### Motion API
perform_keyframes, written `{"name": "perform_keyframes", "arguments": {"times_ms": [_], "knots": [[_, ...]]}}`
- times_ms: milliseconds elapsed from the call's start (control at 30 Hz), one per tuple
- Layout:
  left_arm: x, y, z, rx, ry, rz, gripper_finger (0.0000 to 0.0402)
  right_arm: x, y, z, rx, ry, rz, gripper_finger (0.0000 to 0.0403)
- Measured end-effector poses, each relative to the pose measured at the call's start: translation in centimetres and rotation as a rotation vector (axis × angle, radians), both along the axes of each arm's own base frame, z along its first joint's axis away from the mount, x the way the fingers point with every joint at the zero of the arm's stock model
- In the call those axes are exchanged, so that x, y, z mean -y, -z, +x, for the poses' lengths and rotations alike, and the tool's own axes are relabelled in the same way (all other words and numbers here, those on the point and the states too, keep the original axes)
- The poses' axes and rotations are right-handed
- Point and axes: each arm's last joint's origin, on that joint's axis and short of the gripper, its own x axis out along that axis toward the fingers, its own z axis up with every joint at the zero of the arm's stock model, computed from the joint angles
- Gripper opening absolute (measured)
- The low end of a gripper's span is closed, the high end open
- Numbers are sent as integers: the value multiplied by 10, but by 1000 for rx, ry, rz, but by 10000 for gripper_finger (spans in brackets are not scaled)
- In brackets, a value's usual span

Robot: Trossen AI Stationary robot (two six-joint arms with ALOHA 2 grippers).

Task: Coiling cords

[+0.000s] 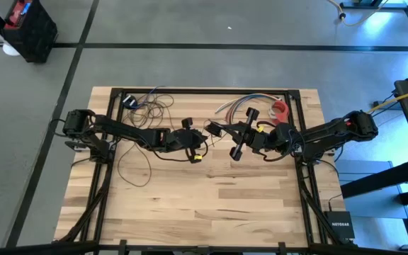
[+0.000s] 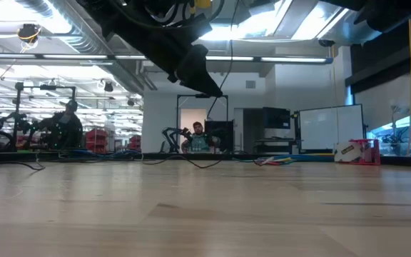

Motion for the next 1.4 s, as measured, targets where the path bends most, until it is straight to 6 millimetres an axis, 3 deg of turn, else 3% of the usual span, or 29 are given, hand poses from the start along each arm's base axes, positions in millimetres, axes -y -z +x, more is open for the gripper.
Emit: {"name": "perform_keyframes", "arguments": {"times_ms": [233, 567, 1000, 1200, 1400], "knots": [[-4, -5, -6, -52, -125, 145, 5, 0, 0, 0, -1, -2, -1, 7], [-8, -72, -55, 51, -235, 176, 2, 0, 2, 1, -19, -4, -3, 7], [-13, -137, -119, 235, -307, 226, 1, -1, 1, 9, -119, -6, -12, 7], [-19, -150, -135, 284, -344, 231, 1, -1, 0, 14, -182, 7, -12, 7], [-15, -157, -144, 347, -338, 193, 1, 9, 4, 15, -240, 150, -22, 7]]}}
